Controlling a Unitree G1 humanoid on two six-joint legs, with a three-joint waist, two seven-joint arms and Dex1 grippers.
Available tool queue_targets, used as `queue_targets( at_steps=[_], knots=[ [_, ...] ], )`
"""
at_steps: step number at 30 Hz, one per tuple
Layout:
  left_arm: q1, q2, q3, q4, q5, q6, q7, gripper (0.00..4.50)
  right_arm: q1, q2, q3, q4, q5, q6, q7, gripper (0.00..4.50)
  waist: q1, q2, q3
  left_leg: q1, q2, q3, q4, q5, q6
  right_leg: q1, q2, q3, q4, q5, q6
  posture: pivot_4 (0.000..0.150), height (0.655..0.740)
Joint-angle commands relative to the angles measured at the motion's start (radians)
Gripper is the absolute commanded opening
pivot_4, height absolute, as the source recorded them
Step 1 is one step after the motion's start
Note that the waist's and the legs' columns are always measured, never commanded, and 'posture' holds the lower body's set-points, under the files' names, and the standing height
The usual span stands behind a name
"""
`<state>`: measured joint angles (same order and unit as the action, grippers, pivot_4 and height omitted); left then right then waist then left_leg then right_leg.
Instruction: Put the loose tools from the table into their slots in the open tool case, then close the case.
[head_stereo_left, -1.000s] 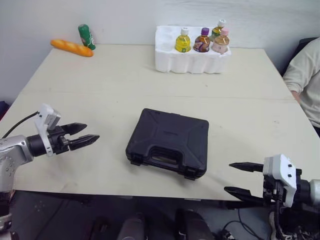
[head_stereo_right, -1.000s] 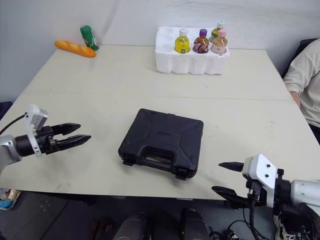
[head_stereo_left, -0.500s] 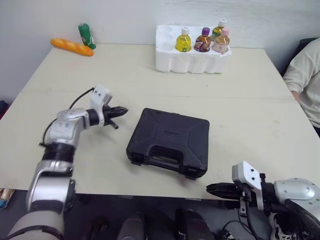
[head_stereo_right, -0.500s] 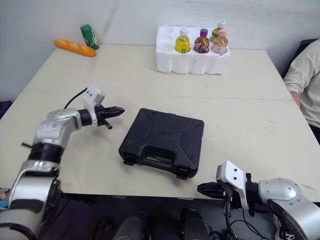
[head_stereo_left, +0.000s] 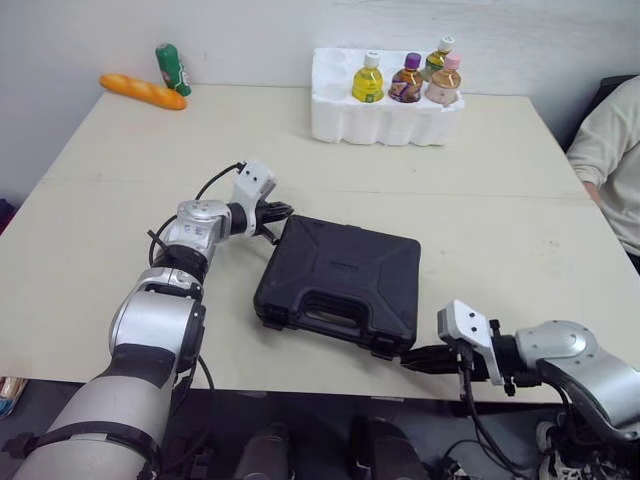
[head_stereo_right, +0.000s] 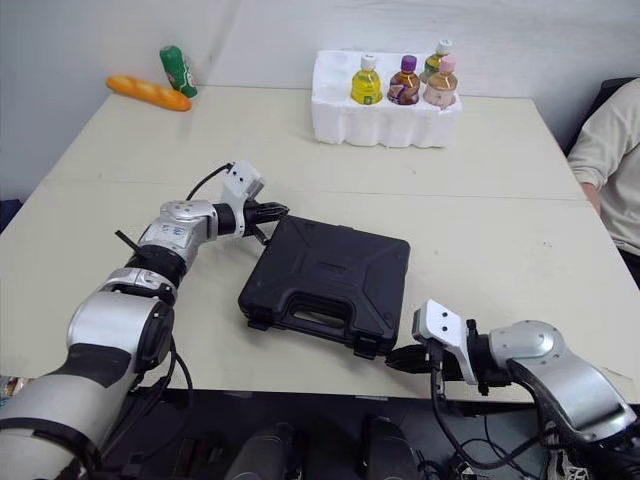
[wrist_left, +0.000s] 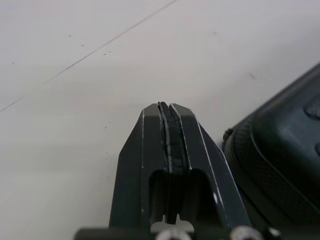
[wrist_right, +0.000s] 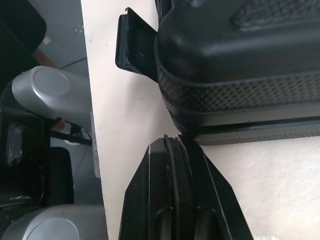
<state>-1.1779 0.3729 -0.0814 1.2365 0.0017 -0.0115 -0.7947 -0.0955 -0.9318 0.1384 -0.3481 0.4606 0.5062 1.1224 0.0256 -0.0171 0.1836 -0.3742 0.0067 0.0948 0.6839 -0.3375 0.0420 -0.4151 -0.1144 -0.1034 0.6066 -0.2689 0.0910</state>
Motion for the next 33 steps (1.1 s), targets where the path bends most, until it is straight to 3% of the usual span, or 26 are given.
queue_targets(
  at_steps=[1,8,13,21,27,33],
  knots=[
    [-0.005,-0.012,-0.006,-0.004,0.019,-0.055,-0.082,0.03,-0.054,0.020,-0.010,-0.001,0.004,-0.003,0.011,0.00,-0.001,0.000,0.000,0.000,0.000,0.000,0.000,0.000,0.000,0.000,0.000,0.000,0.000,0.000,0.000,0.150,0.7367],
    [0.019,-0.001,-0.005,-0.026,0.019,-0.081,-0.238,0.03,-0.120,0.030,0.012,0.041,-0.029,-0.009,0.058,0.00,-0.003,0.000,0.000,0.000,0.001,0.000,0.000,0.000,0.000,0.000,0.000,-0.001,0.000,0.000,0.000,0.150,0.7367],
    [0.089,0.041,-0.044,-0.121,0.017,-0.089,-0.451,0.03,-0.191,0.032,0.029,0.106,-0.084,-0.045,0.091,0.00,-0.006,0.000,0.000,0.000,0.001,0.001,0.000,0.000,0.000,-0.001,0.000,-0.002,0.000,0.000,0.000,0.150,0.7367],
    [0.305,0.166,-0.068,-0.531,-0.049,0.063,-0.676,0.03,-0.316,0.052,0.010,0.250,-0.159,-0.123,0.118,0.00,-0.015,0.000,0.000,-0.001,0.001,0.000,0.002,0.000,-0.001,-0.001,-0.002,-0.003,0.002,0.000,-0.001,0.150,0.7367],
    [0.452,0.239,-0.067,-0.840,-0.094,0.214,-0.697,0.03,-0.347,0.071,0.001,0.305,-0.199,-0.162,0.095,0.00,-0.019,0.001,0.001,-0.002,0.003,0.001,0.002,-0.001,-0.002,-0.002,0.000,-0.004,0.002,-0.001,-0.003,0.150,0.7367],
    [0.443,0.274,-0.048,-0.883,-0.086,0.242,-0.645,0.03,-0.292,0.041,-0.041,0.282,-0.217,-0.160,0.063,0.00,-0.020,0.001,0.001,-0.001,0.003,0.000,0.003,-0.001,-0.002,-0.002,-0.001,-0.003,0.004,-0.001,-0.003,0.150,0.7367]
  ],
)
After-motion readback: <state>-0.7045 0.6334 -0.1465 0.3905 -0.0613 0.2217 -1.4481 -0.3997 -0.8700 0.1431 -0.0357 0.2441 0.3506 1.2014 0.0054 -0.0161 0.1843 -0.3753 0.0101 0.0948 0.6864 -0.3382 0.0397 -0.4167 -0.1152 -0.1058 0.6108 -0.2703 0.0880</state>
